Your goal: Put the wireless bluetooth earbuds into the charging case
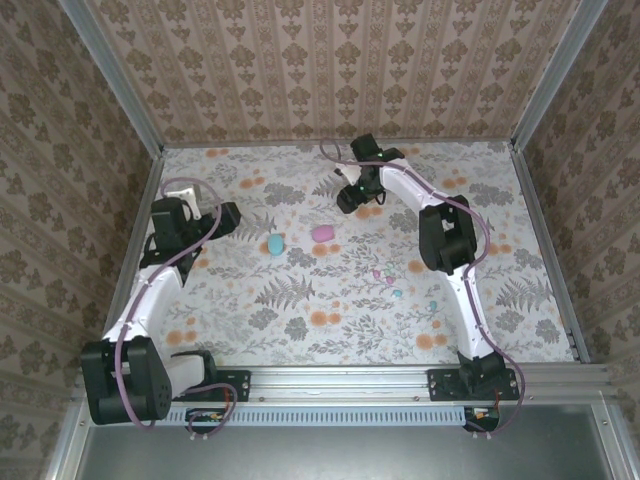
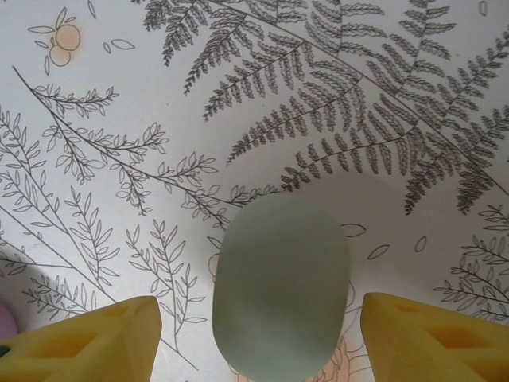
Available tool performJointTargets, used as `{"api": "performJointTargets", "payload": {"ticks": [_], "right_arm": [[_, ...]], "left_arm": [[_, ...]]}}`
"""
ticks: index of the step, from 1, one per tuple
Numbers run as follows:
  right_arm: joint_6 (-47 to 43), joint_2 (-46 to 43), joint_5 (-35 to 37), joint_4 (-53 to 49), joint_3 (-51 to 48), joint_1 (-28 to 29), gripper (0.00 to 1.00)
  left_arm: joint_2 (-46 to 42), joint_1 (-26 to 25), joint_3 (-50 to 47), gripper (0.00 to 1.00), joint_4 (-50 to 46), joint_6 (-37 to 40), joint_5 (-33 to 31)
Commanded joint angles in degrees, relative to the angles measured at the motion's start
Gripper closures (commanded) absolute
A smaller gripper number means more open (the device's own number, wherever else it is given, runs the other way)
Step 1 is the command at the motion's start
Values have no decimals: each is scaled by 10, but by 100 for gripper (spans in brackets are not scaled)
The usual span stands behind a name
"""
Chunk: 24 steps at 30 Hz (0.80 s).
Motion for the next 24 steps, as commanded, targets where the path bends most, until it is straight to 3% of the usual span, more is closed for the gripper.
{"api": "performJointTargets", "payload": {"ticks": [1, 10, 15, 17, 24], "right_arm": [[-14, 26, 22, -43, 37, 5, 31], [-18, 55, 39, -77, 77, 5, 32], [-24, 56, 39, -80, 74, 5, 38], [-27, 52, 34, -77, 69, 5, 47], [-36, -62, -33, 34, -83, 6, 54]], "left_arm": [[4, -4, 20, 0, -6, 15, 9], [-1, -12, 26, 0, -18, 16, 9], [-2, -16, 34, 1, -26, 15, 11], [-3, -18, 38, 2, -30, 15, 13], [-2, -35, 54, 4, -37, -3, 30]]}}
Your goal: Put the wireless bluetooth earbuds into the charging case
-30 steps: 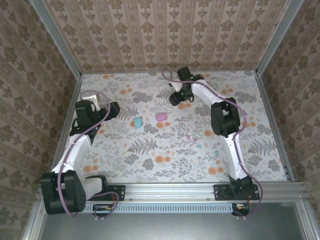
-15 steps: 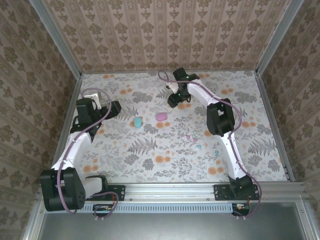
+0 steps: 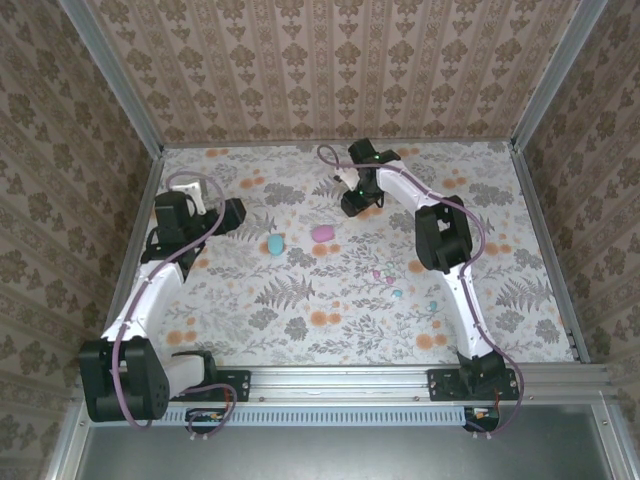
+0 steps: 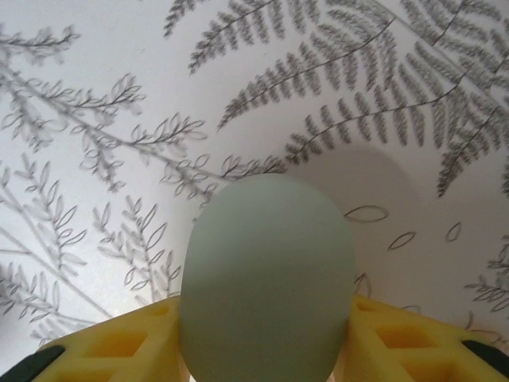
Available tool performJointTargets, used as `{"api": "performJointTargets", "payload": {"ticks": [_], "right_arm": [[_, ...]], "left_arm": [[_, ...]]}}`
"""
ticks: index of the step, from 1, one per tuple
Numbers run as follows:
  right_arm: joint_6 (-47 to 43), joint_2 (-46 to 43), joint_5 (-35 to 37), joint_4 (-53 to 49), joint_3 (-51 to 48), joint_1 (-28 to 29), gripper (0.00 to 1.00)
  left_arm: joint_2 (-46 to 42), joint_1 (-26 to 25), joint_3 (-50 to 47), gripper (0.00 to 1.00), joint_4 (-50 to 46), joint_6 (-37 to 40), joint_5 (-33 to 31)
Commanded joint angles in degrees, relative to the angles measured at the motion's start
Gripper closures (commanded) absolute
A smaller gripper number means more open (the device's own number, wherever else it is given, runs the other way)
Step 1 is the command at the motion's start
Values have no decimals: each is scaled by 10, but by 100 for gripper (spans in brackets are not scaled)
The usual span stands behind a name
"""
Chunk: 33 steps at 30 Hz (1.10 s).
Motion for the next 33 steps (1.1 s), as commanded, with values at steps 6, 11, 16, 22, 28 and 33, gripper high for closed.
{"api": "performJointTargets", "payload": {"ticks": [6, 11, 16, 22, 28, 33], "right_arm": [[-54, -253, -141, 229, -298, 3, 57], [-87, -378, -208, 328, -451, 6, 57], [-94, -459, -229, 373, -524, 22, 57], [-93, -519, -237, 411, -564, 40, 57], [-85, -551, -237, 451, -587, 48, 57], [-79, -561, -230, 466, -595, 50, 57]], "left_arm": [[10, -50, 34, 4, 7, -39, 39], [50, -110, 59, 5, 27, -66, 58], [97, -173, 111, 6, 26, -92, 91], [139, -233, 173, 7, 22, -128, 128], [173, -267, 199, 12, 22, -147, 152], [196, -277, 224, 19, 13, -155, 173]]}}
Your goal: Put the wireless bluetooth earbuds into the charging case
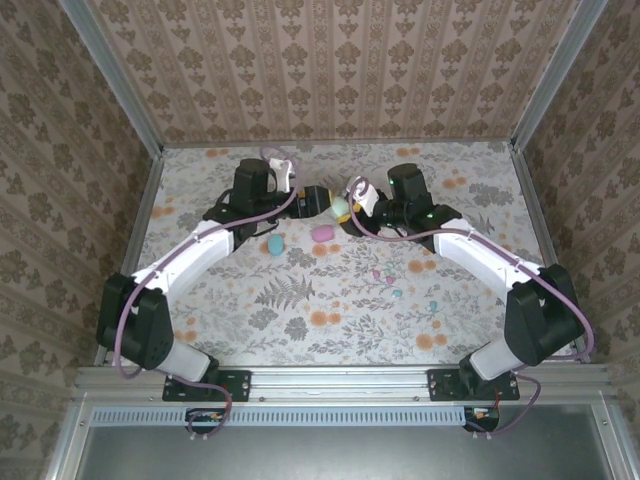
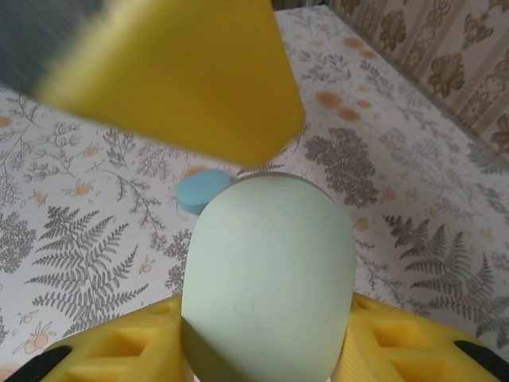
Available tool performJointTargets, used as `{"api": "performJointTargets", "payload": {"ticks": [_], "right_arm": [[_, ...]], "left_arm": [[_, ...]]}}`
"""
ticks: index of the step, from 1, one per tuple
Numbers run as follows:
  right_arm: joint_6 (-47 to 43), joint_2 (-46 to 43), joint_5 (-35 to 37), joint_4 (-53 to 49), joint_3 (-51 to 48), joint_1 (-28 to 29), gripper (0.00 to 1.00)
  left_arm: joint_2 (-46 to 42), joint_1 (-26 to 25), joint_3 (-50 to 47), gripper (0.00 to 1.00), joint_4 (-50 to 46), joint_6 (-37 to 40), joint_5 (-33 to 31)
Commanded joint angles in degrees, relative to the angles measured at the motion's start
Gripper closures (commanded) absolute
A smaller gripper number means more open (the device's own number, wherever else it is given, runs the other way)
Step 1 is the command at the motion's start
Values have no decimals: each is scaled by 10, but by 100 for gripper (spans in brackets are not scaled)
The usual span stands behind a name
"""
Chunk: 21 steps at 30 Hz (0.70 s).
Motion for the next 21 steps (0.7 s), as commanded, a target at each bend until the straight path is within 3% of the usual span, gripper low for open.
{"api": "performJointTargets", "payload": {"ticks": [1, 8, 18, 21], "right_arm": [[4, -18, -12, 28, -11, 5, 57], [9, -20, 5, 41, -19, 12, 57], [27, -21, 43, 59, -20, 17, 57], [28, -22, 46, 64, -21, 19, 57]], "left_arm": [[10, -9, 31, 20, -7, -14, 28], [26, -15, 45, 32, -9, -17, 36], [24, -19, 44, 35, -25, -13, 67], [25, -20, 44, 40, -24, -15, 70]]}}
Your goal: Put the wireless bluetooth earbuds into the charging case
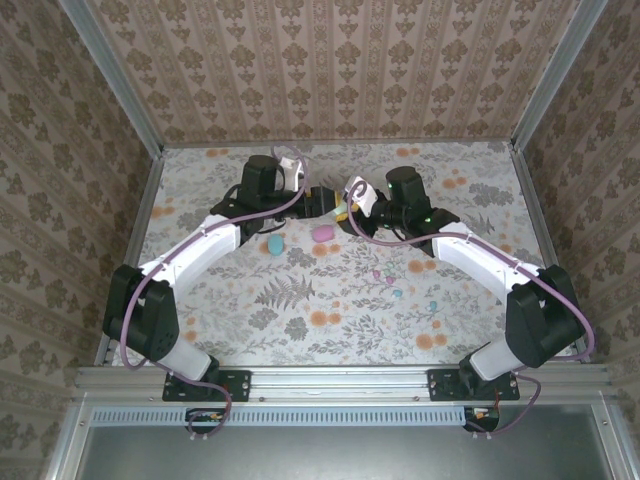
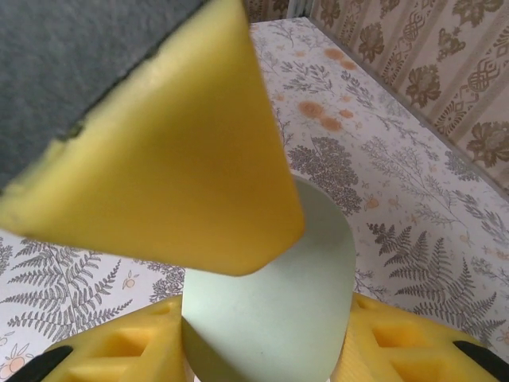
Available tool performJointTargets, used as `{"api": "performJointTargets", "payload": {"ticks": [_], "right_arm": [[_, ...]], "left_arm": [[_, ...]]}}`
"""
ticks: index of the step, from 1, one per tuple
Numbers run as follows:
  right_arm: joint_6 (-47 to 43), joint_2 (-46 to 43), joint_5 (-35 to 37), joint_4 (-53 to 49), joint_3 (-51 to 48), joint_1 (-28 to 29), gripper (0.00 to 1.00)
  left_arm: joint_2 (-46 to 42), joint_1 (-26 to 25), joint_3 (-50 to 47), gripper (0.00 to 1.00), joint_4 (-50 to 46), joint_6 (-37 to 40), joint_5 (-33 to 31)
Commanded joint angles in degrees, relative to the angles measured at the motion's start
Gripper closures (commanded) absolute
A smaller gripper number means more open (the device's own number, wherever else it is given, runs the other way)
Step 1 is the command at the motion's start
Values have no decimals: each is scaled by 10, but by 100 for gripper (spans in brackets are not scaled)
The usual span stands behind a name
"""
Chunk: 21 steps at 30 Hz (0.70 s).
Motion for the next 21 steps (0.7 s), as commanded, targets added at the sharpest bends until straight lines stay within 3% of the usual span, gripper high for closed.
{"api": "performJointTargets", "payload": {"ticks": [1, 10, 14, 18, 21], "right_arm": [[12, -18, 14, 24, -4, 5, 57], [11, -28, 15, 36, -12, 12, 57], [10, -35, 17, 35, -16, 13, 55], [33, -56, 19, 40, -29, 10, 46], [75, -93, -21, 103, -68, -10, 39]], "left_arm": [[2, -6, 15, 41, -10, -2, 17], [14, -9, 30, 58, -6, -14, 23], [13, -8, 32, 73, 12, -36, 32], [3, -6, 37, 84, 19, -68, 28], [-11, 2, 32, 92, 41, -114, 30]]}}
